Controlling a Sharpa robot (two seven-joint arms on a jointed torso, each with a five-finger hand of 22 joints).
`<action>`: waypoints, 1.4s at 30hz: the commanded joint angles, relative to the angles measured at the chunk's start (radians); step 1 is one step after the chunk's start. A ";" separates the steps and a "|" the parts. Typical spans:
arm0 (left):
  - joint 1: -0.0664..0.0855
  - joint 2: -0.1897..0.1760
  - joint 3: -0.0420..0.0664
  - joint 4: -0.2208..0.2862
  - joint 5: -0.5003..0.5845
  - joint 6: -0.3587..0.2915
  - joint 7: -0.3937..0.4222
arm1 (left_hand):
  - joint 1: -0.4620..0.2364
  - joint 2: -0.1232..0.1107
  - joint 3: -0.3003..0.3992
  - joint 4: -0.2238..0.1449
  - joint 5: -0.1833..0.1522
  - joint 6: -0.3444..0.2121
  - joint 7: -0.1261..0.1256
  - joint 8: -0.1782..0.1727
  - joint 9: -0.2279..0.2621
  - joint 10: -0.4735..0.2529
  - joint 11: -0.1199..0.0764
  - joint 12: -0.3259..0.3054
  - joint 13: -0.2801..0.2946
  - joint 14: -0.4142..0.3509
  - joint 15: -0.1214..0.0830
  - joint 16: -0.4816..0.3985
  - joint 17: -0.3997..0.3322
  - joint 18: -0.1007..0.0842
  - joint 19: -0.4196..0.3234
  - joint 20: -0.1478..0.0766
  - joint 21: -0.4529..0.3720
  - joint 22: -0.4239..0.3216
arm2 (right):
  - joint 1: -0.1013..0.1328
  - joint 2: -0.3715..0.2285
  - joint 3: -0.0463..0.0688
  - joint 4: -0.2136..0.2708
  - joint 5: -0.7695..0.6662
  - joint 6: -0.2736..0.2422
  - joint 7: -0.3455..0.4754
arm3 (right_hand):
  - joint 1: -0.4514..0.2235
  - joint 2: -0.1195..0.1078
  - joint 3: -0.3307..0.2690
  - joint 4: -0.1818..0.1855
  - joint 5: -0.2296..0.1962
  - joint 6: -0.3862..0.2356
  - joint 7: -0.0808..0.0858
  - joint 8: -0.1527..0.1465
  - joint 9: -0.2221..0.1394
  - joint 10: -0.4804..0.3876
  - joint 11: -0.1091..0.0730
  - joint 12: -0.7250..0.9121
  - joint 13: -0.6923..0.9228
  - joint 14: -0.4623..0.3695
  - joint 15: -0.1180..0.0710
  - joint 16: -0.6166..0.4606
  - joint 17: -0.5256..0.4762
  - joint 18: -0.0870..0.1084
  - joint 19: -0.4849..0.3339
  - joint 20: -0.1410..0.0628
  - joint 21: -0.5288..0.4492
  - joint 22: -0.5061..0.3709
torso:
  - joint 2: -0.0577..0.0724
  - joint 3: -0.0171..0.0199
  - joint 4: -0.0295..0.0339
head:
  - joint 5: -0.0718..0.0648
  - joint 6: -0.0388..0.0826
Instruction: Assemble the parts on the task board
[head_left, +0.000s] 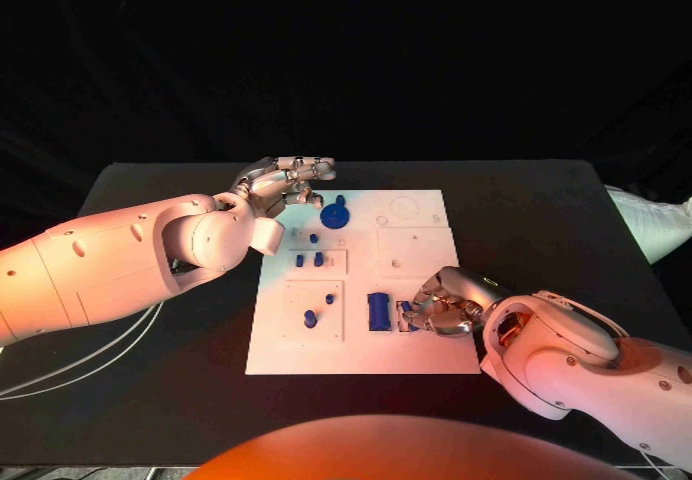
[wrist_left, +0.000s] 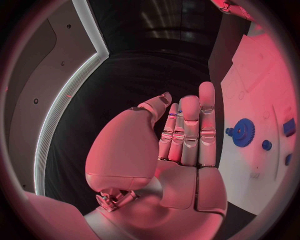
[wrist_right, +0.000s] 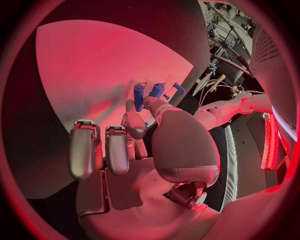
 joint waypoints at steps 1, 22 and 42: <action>0.000 0.002 0.000 0.003 -0.004 0.019 0.002 | 0.009 0.005 -0.004 -0.001 0.002 -0.004 0.000 0.001 0.000 -0.005 0.000 0.006 0.001 -0.006 -0.001 -0.004 -0.001 0.020 0.002 0.007 -0.005 -0.002 | 0.000 0.005 0.000 -0.003 0.000 0.034 -0.009 | -0.010 0.002 -0.009 0.001 0.004 0.010 -0.003 0.007 0.004 0.010 -0.001 0.014 0.010 0.075 -0.005 -0.002 0.094 -0.012 0.007 -0.003 0.005 0.001 | 0.000 -0.0001 -0.0015 | 0.000 0.000; 0.000 0.003 0.000 0.004 -0.010 0.022 -0.004 | 0.009 0.005 -0.004 -0.001 0.002 -0.004 0.000 0.001 0.000 -0.005 0.000 0.006 0.001 -0.006 -0.001 -0.004 -0.001 0.020 0.002 0.007 -0.005 -0.002 | 0.000 0.031 0.000 -0.024 -0.031 0.051 -0.020 | -0.032 0.019 -0.047 0.027 -0.010 0.026 -0.011 0.015 0.018 0.018 -0.007 0.027 0.022 0.074 -0.011 -0.006 0.088 -0.011 0.007 -0.008 0.003 -0.001 | 0.000 -0.0001 -0.0015 | -0.001 -0.001; 0.000 0.002 0.000 0.004 -0.015 0.027 -0.007 | 0.009 0.005 -0.006 -0.002 0.002 -0.005 0.000 0.002 0.000 -0.007 0.001 0.007 0.001 -0.008 -0.001 -0.005 -0.005 0.020 0.002 0.007 -0.006 -0.002 | 0.000 0.025 0.000 -0.013 -0.051 0.050 -0.017 | -0.099 0.018 -0.211 0.129 -0.120 0.026 -0.012 0.010 0.035 0.018 -0.007 0.025 0.028 0.074 -0.011 -0.008 0.088 -0.011 0.007 -0.009 -0.001 -0.003 | 0.000 0.0012 -0.0008 | -0.002 -0.002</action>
